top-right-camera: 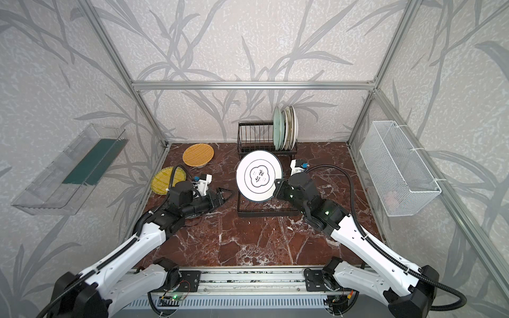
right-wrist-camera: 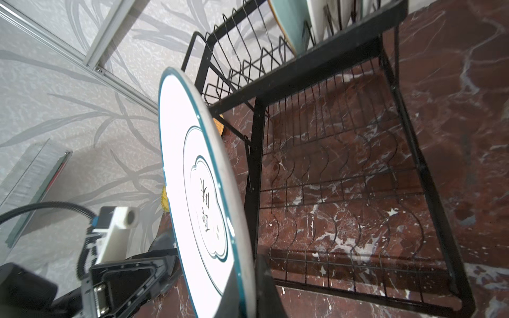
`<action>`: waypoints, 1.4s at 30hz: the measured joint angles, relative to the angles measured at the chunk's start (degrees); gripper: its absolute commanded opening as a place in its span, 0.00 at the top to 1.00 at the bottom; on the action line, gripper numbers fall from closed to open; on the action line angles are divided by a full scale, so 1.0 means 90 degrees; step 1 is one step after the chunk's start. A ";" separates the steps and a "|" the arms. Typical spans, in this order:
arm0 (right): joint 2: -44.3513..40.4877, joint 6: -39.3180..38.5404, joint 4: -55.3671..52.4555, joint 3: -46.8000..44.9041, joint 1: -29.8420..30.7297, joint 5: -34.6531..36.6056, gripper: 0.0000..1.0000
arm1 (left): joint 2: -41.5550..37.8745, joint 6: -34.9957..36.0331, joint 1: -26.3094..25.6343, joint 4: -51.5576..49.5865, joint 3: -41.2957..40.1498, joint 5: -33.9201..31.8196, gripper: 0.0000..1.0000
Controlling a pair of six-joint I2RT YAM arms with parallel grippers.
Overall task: Load plates into a dish rack
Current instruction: Place the plate on the dish rack.
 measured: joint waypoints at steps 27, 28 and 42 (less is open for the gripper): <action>0.3184 -0.2856 -0.0440 0.4925 0.0554 0.3594 1.00 | -0.1253 0.2545 0.0197 -0.1916 0.1399 -0.1377 0.01; 0.3349 -0.2965 -0.0437 0.5085 0.0554 0.3762 1.00 | -0.1248 0.2562 0.0197 -0.1933 0.1341 -0.1377 0.01; 0.5569 -0.4447 -0.0665 0.7218 0.0318 0.5229 1.00 | -0.1241 0.2718 0.0289 -0.1977 0.1197 -0.1321 0.01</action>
